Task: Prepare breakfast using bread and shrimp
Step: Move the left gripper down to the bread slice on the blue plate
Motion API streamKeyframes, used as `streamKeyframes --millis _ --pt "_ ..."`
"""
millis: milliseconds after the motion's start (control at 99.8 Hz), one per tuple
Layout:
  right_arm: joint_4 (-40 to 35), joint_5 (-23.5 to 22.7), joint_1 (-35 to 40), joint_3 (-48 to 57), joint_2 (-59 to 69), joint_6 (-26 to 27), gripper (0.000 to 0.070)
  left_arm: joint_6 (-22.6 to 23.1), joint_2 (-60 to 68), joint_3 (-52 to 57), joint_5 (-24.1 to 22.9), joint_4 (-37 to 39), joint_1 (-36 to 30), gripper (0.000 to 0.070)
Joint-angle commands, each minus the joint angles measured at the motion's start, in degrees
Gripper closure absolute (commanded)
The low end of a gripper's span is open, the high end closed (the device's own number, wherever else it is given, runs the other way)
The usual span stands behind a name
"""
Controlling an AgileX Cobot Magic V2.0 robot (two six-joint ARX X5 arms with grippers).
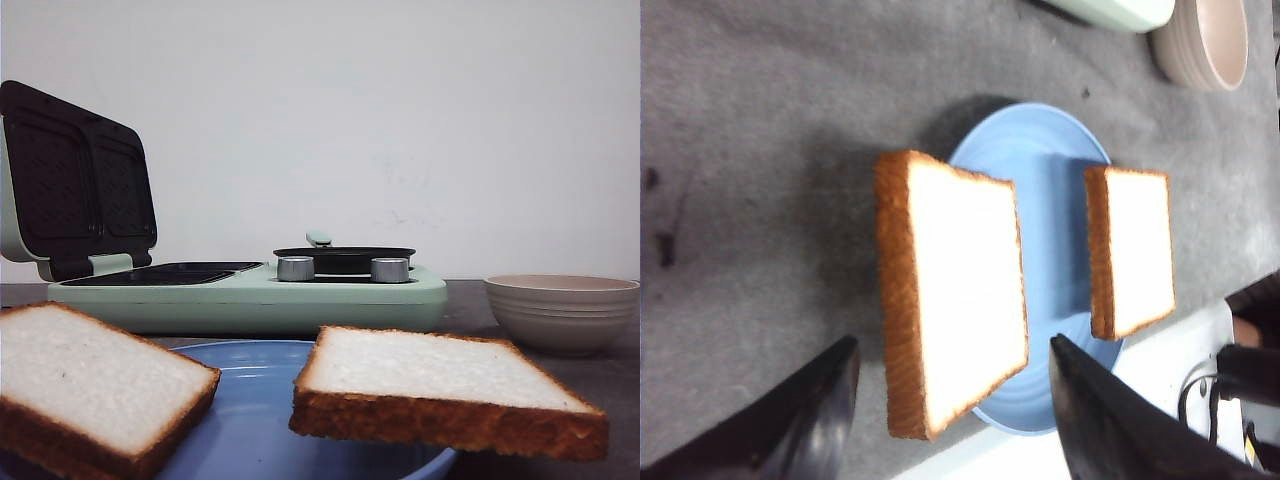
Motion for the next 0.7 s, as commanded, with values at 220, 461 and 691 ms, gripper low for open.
streamKeyframes --millis 220,461,691 --pt "0.2 -0.2 0.0 0.7 0.3 -0.6 0.07 -4.0 6.8 -0.8 -6.7 2.3 -5.1 0.0294" --pt "0.2 -0.2 0.7 0.7 0.3 -0.7 0.07 -4.1 10.6 -0.8 -6.3 4.7 -8.7 0.0293" --pt "0.2 -0.2 0.7 0.7 0.3 -0.7 0.07 -7.5 13.9 -1.1 -6.0 10.6 -12.9 0.0293"
